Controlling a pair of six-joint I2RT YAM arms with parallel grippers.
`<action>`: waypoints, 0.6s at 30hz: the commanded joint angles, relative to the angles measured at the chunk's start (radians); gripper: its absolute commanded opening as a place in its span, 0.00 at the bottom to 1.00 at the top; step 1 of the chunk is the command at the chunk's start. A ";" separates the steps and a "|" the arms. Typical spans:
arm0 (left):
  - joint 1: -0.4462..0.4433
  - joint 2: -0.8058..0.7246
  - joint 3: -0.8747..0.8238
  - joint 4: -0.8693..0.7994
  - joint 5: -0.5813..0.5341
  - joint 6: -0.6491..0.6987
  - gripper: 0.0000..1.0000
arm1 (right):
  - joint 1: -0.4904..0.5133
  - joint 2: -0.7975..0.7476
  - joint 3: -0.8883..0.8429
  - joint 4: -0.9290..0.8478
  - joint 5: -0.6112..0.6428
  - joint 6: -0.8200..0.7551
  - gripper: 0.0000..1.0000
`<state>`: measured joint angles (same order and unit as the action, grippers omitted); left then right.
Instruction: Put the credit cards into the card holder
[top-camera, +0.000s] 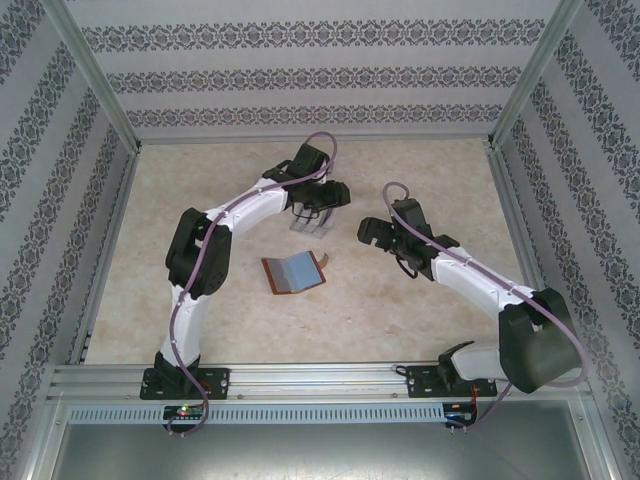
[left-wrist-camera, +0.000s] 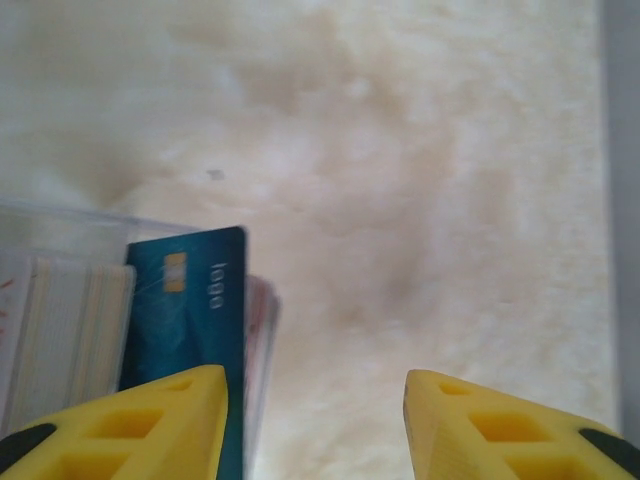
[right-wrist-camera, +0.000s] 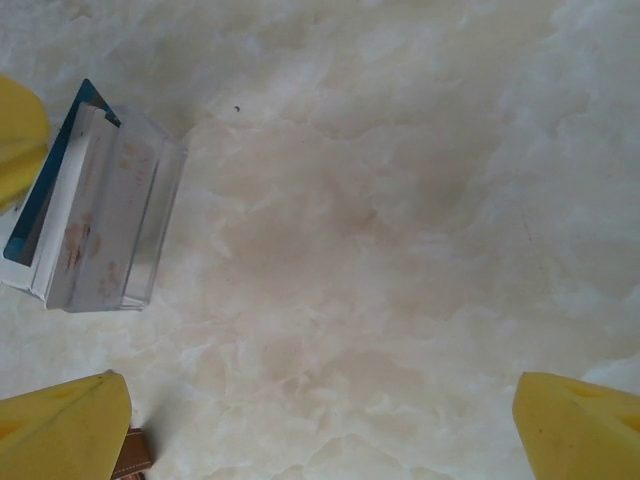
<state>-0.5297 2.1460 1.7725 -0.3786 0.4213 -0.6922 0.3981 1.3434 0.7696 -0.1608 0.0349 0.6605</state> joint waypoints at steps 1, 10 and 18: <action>0.003 -0.052 -0.030 0.128 0.105 -0.083 0.53 | -0.022 0.035 0.046 -0.020 -0.045 0.021 0.96; 0.088 -0.312 -0.193 0.050 0.071 -0.009 0.57 | -0.038 0.175 0.189 -0.008 -0.288 0.069 0.82; 0.194 -0.574 -0.480 -0.049 -0.134 0.107 0.68 | 0.020 0.344 0.361 -0.035 -0.285 0.166 0.77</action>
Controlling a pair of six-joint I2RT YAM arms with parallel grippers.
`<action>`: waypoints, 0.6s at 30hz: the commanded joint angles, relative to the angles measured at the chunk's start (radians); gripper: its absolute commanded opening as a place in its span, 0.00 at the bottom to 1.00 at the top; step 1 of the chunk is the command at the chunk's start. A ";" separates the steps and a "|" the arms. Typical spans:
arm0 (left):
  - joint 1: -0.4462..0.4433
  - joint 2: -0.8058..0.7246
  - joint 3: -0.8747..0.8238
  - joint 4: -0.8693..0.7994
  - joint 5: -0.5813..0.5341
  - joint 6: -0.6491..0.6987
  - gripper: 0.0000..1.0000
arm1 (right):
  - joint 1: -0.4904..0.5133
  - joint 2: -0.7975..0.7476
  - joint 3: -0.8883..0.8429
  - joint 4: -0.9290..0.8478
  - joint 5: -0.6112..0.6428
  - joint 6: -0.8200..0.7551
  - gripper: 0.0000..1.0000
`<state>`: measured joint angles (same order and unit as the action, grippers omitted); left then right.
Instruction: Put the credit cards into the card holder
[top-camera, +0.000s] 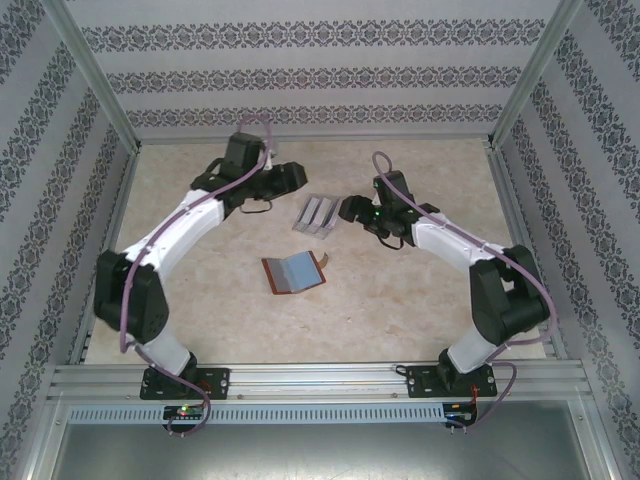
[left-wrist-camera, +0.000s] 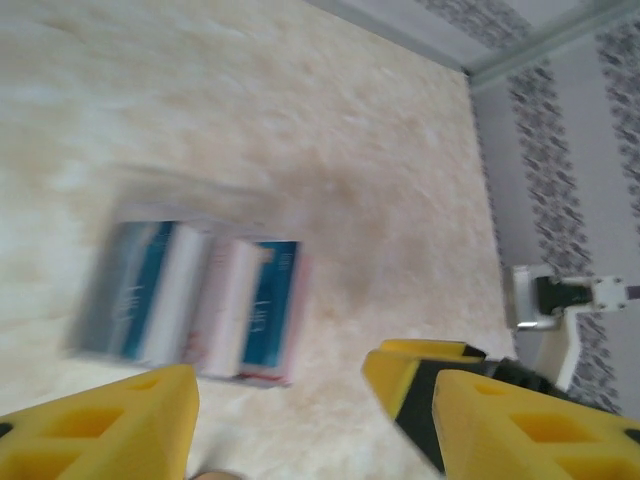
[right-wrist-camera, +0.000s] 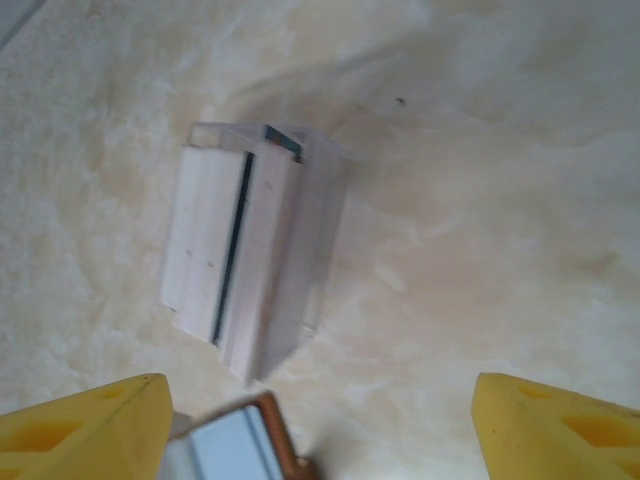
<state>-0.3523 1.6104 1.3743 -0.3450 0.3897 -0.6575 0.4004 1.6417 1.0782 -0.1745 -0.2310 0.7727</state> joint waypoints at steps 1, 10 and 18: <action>0.027 -0.061 -0.121 -0.082 -0.126 0.087 0.69 | 0.026 0.068 0.074 -0.026 -0.012 0.064 0.75; 0.071 -0.081 -0.333 0.026 -0.202 0.159 0.73 | 0.078 0.172 0.194 -0.051 0.055 0.107 0.61; 0.076 -0.053 -0.361 0.055 -0.221 0.194 0.71 | 0.080 0.210 0.218 -0.041 0.031 0.145 0.57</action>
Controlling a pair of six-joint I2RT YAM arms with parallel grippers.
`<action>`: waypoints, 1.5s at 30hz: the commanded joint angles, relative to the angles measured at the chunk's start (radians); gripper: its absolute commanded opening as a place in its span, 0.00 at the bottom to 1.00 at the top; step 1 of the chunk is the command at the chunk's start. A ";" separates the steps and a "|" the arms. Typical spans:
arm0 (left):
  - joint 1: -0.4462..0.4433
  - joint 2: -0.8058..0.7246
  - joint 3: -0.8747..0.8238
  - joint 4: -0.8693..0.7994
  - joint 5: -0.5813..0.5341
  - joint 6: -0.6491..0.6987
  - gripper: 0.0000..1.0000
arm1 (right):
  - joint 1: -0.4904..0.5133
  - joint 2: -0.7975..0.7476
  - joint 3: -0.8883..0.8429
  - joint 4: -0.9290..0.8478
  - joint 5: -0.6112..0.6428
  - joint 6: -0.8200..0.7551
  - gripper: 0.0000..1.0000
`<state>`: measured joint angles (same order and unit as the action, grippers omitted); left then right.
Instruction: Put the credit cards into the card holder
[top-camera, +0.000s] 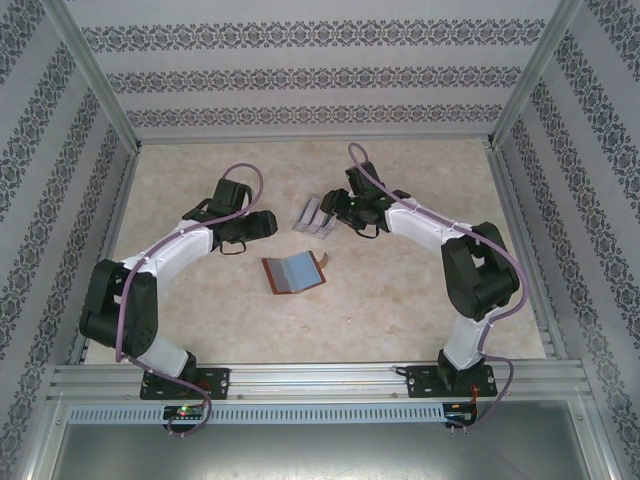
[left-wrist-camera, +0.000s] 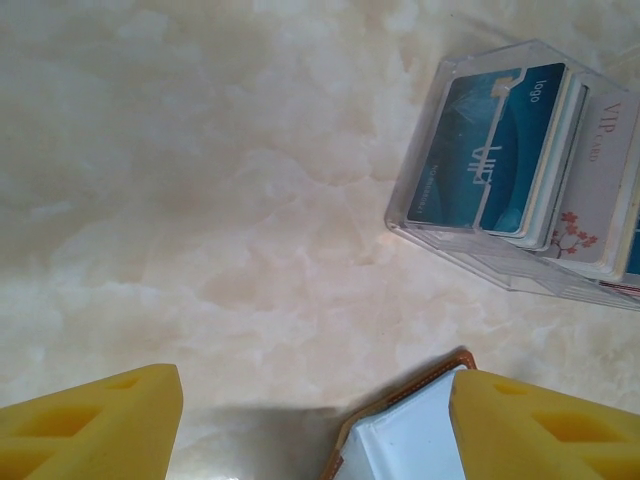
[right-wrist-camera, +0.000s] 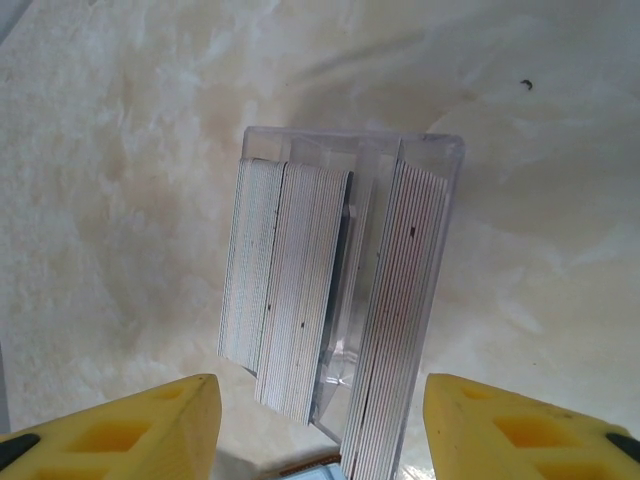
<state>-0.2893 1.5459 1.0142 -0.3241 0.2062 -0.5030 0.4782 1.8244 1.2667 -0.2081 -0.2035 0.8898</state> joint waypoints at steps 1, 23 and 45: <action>0.015 0.012 -0.019 0.055 -0.046 0.041 0.71 | 0.001 0.035 0.032 -0.002 -0.003 0.037 0.57; 0.016 -0.004 -0.236 0.287 -0.203 0.075 0.69 | 0.038 0.056 0.081 -0.015 0.054 0.009 0.41; 0.017 0.024 -0.239 0.294 -0.206 0.064 0.70 | 0.059 0.110 0.123 -0.095 0.097 0.019 0.60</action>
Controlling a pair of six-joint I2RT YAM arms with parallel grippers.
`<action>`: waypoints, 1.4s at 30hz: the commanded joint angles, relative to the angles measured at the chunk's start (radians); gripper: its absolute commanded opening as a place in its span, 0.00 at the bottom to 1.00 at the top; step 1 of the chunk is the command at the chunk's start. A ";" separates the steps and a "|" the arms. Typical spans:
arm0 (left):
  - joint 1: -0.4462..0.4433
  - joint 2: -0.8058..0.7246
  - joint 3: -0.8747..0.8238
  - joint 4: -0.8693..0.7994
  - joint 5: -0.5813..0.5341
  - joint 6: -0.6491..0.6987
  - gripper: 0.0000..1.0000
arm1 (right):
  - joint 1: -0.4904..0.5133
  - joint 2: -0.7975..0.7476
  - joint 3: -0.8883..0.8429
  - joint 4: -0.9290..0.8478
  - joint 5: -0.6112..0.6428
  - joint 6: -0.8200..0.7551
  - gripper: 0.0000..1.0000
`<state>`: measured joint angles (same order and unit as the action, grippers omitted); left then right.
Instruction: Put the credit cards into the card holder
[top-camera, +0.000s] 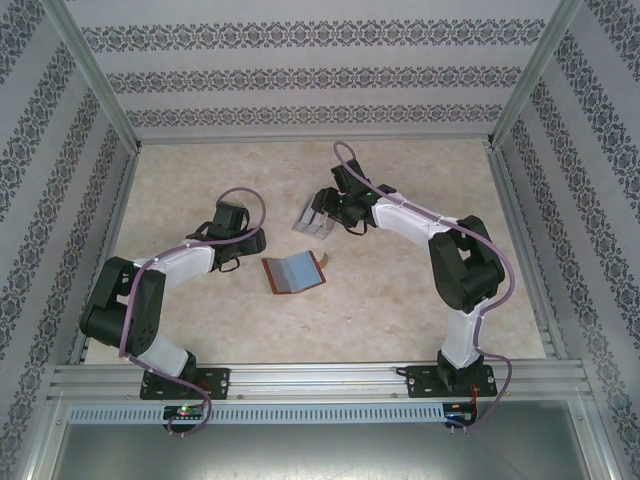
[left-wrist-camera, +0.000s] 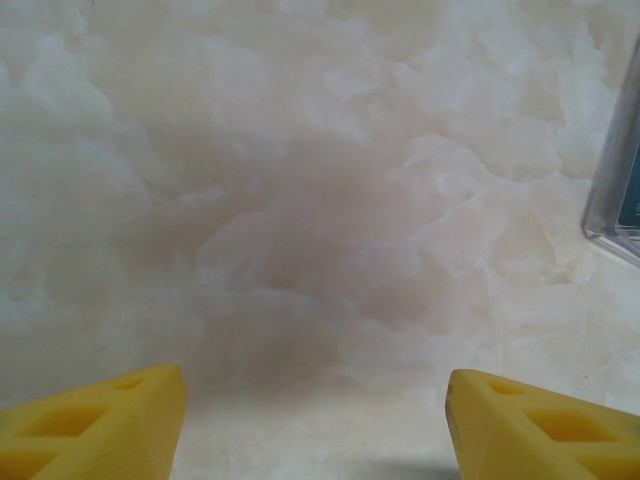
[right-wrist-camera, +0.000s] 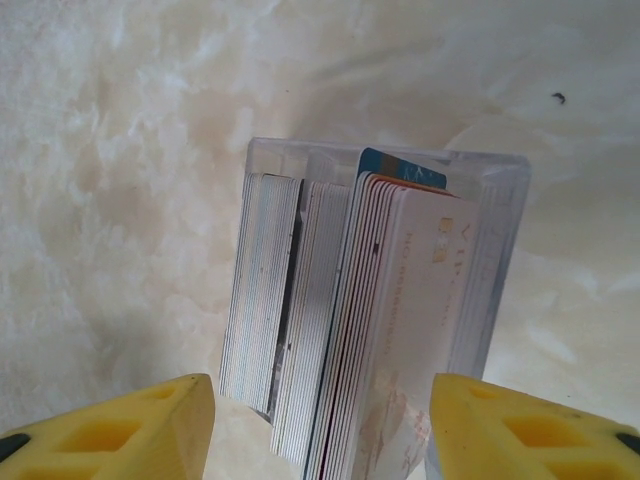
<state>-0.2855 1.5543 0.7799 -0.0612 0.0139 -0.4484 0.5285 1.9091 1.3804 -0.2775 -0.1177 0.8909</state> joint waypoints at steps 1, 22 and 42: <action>0.012 0.016 -0.004 0.031 -0.015 0.007 0.70 | 0.007 0.028 0.009 -0.023 0.006 0.021 0.58; 0.013 0.023 0.000 0.020 -0.032 0.008 0.70 | -0.013 -0.010 -0.020 0.069 -0.064 0.025 0.35; 0.013 0.007 -0.010 0.027 -0.039 0.005 0.71 | -0.020 -0.048 -0.025 0.035 -0.035 -0.023 0.20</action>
<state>-0.2855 1.5684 0.7799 -0.0601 -0.0051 -0.4484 0.5125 1.9072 1.3655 -0.2386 -0.1623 0.9039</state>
